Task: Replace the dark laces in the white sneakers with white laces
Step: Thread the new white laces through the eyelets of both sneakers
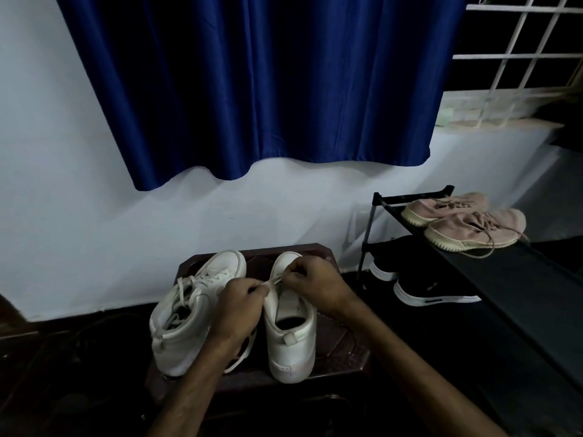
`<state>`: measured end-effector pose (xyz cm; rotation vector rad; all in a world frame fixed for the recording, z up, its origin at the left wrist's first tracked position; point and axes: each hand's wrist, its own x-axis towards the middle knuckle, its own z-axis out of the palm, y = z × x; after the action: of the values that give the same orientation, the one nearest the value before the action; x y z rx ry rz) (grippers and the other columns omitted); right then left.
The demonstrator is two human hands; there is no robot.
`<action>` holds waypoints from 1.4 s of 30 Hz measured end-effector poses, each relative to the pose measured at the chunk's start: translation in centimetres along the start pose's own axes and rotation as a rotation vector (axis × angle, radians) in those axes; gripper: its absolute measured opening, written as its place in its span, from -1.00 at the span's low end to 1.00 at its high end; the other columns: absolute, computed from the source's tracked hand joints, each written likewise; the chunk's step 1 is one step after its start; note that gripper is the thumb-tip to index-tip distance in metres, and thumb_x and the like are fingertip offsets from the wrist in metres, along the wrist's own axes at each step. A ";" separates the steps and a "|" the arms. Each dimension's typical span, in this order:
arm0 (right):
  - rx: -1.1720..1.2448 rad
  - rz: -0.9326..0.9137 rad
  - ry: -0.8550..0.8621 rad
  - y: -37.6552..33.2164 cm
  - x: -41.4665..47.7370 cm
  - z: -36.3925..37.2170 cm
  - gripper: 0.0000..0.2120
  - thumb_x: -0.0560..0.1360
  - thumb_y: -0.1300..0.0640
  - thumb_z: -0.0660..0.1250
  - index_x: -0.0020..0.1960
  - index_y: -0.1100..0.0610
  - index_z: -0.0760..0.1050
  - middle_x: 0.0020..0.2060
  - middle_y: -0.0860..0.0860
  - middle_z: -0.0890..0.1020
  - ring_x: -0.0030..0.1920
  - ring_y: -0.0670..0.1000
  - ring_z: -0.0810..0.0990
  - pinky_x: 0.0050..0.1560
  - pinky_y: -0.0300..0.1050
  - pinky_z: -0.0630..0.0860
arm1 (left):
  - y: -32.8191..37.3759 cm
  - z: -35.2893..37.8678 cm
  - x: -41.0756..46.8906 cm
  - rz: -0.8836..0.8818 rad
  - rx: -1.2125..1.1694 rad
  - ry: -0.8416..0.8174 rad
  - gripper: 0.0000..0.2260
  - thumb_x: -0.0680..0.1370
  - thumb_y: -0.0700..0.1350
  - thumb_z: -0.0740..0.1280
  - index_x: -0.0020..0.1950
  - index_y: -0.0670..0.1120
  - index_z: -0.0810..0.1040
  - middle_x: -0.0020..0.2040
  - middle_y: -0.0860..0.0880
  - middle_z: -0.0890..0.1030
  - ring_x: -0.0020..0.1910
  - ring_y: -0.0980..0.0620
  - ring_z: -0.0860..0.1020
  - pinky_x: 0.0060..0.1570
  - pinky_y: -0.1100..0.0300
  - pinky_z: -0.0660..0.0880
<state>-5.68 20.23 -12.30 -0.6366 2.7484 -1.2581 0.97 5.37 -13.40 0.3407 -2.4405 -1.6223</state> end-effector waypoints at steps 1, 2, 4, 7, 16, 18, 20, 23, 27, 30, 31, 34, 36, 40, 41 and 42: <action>-0.024 -0.013 0.012 0.1 0.0 0.1 -0.85 0.49 0.12 0.35 -0.22 0.14 0.59 -0.29 0.02 0.62 -0.28 -0.11 0.52 -0.35 -0.39 0.33 | 0.0 0.0 0.0 -0.010 -0.003 0.000 -0.63 0.37 0.07 0.25 -0.20 -0.23 0.63 -0.17 -0.27 0.64 -0.08 -0.24 0.62 -0.04 -0.16 0.53; -0.053 -0.030 0.021 0.1 0.0 0.2 -0.85 0.49 0.11 0.35 -0.19 0.15 0.59 -0.26 0.02 0.63 -0.25 -0.10 0.54 -0.32 -0.37 0.36 | -0.1 0.0 0.0 -0.019 -0.003 0.000 -0.63 0.37 0.07 0.25 -0.20 -0.23 0.63 -0.18 -0.26 0.65 -0.08 -0.24 0.62 -0.04 -0.16 0.53; -0.116 -0.067 0.022 0.1 0.0 0.4 -0.83 0.49 0.07 0.34 -0.13 0.17 0.60 -0.17 0.04 0.67 -0.14 -0.02 0.61 -0.16 -0.15 0.49 | -0.1 0.0 0.0 -0.017 -0.002 0.003 -0.62 0.36 0.08 0.26 -0.20 -0.24 0.62 -0.18 -0.26 0.64 -0.09 -0.23 0.62 -0.02 -0.19 0.54; -0.210 -0.112 -0.010 -0.1 -0.2 0.2 -0.81 0.50 0.03 0.31 -0.05 0.15 0.59 -0.10 0.07 0.68 -0.06 0.08 0.63 -0.07 0.02 0.54 | 0.0 0.0 -0.2 -0.022 -0.008 0.027 -0.65 0.42 0.06 0.31 -0.21 -0.24 0.63 -0.17 -0.27 0.64 -0.17 -0.16 0.62 -0.01 -0.18 0.54; -0.278 -0.131 -0.010 0.2 -0.6 0.1 -0.80 0.50 -0.02 0.32 -0.06 0.09 0.61 -0.10 0.05 0.69 -0.04 0.07 0.63 -0.08 0.01 0.55 | -1.0 1.0 -0.6 -0.093 -0.142 -0.006 -0.61 0.47 0.16 0.24 -0.18 -0.17 0.57 -0.38 -0.14 0.56 -0.28 -0.22 0.59 -0.14 -0.21 0.61; -0.159 -0.097 -0.047 0.5 -0.7 -0.5 -0.84 0.50 0.04 0.36 -0.09 0.11 0.65 -0.14 0.03 0.70 -0.08 0.02 0.65 -0.04 0.03 0.55 | -1.0 1.6 -0.9 -0.088 -0.183 -0.026 -0.80 0.48 0.04 0.30 -0.16 -0.05 0.63 -0.23 -0.09 0.68 -0.15 -0.19 0.66 -0.14 -0.25 0.61; -0.026 -0.051 -0.076 0.5 -1.0 -1.2 -0.83 0.53 0.07 0.36 -0.18 0.10 0.64 -0.23 -0.04 0.70 -0.16 -0.07 0.66 -0.07 0.00 0.56 | -0.6 2.1 -1.2 -0.064 -0.149 0.017 -0.91 0.46 -0.03 0.35 -0.19 0.00 0.62 -0.25 -0.01 0.69 -0.22 -0.08 0.67 -0.22 -0.18 0.63; 0.129 0.012 -0.180 -0.4 -1.8 -2.4 -0.65 0.58 -0.14 0.24 -0.19 0.06 0.63 -0.32 -0.16 0.67 -0.24 -0.24 0.61 -0.15 -0.26 0.46 | -0.1 2.6 -1.7 -0.028 -0.016 0.107 -0.83 0.37 0.09 0.31 -0.19 0.02 0.57 -0.27 0.06 0.66 -0.27 0.03 0.65 -0.22 -0.06 0.62; -0.163 -0.116 -0.247 -0.8 -2.1 -3.2 -0.68 0.42 -0.23 0.42 -0.06 0.02 0.63 -0.27 -0.12 0.61 -0.26 -0.22 0.56 -0.25 -0.35 0.40 | -0.6 2.4 -2.2 -0.071 -0.074 0.092 -0.79 0.41 0.12 0.33 -0.13 0.00 0.58 -0.19 0.04 0.66 -0.18 0.02 0.65 -0.15 -0.04 0.61; -0.131 -0.179 -0.191 0.1 -2.7 -2.5 -0.79 0.42 -0.01 0.48 0.01 0.04 0.63 -0.26 -0.12 0.57 -0.25 -0.20 0.52 -0.21 -0.35 0.40 | -1.7 2.0 -2.7 -0.192 -0.346 -0.007 -0.90 0.52 -0.08 0.34 -0.07 -0.10 0.56 -0.17 -0.11 0.67 -0.26 -0.03 0.67 -0.25 -0.08 0.64; -0.072 -0.156 -0.153 0.6 -3.0 -2.1 -0.78 0.42 0.03 0.47 0.04 0.05 0.63 -0.20 -0.09 0.58 -0.17 -0.19 0.54 -0.14 -0.32 0.44 | -2.1 1.8 -3.1 -0.218 -0.343 -0.017 -0.94 0.56 -0.15 0.32 -0.05 -0.13 0.54 -0.19 -0.14 0.65 -0.34 0.00 0.65 -0.33 -0.02 0.62; 0.008 -0.106 -0.076 2.0 -3.7 -1.3 -0.70 0.39 0.03 0.43 0.12 -0.01 0.60 -0.04 -0.07 0.60 0.04 -0.17 0.54 0.02 -0.33 0.43 | -3.3 1.6 -4.4 -0.218 -0.287 -0.035 -0.96 0.58 -0.17 0.28 -0.04 -0.11 0.50 -0.20 -0.12 0.60 -0.46 0.10 0.55 -0.51 0.13 0.50; -0.024 -0.076 -0.065 2.0 -3.7 -1.0 -0.70 0.40 0.09 0.45 0.13 -0.06 0.58 0.00 -0.11 0.58 0.08 -0.26 0.49 0.03 -0.43 0.36 | -3.5 1.6 -4.6 -0.165 -0.206 -0.050 -0.95 0.58 -0.11 0.28 -0.07 -0.05 0.48 -0.22 -0.05 0.59 -0.40 0.07 0.56 -0.45 0.08 0.51; -0.079 -0.072 -0.056 1.6 -3.8 -0.9 -0.68 0.36 0.06 0.42 0.11 -0.10 0.55 -0.04 -0.11 0.56 0.08 -0.21 0.48 0.03 -0.40 0.40 | -1.9 1.6 -4.0 0.014 0.015 -0.007 -0.84 0.61 0.08 0.24 -0.03 0.00 0.43 -0.16 0.08 0.57 -0.16 0.08 0.56 -0.16 0.16 0.43; -0.089 -0.076 -0.066 1.4 -3.8 -0.9 -0.68 0.35 0.03 0.39 0.10 -0.09 0.55 -0.05 -0.10 0.57 0.06 -0.19 0.49 0.02 -0.36 0.42 | -1.5 1.8 -3.8 0.065 0.032 0.032 -0.80 0.61 0.12 0.22 0.01 0.00 0.43 -0.10 0.09 0.58 -0.11 0.10 0.55 -0.15 0.22 0.38; -0.086 -0.076 -0.073 1.2 -3.8 -0.9 -0.69 0.34 0.04 0.38 0.09 -0.07 0.55 -0.08 -0.08 0.58 0.03 -0.18 0.50 -0.01 -0.35 0.43 | -1.2 1.9 -3.5 0.133 0.088 0.068 -0.76 0.61 0.14 0.20 0.04 -0.01 0.45 -0.05 0.07 0.58 -0.06 0.09 0.55 -0.13 0.25 0.36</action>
<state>-2.82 23.03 -13.01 -0.7855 2.7548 -1.1112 3.88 7.63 -15.38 0.2367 -2.4324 -1.4299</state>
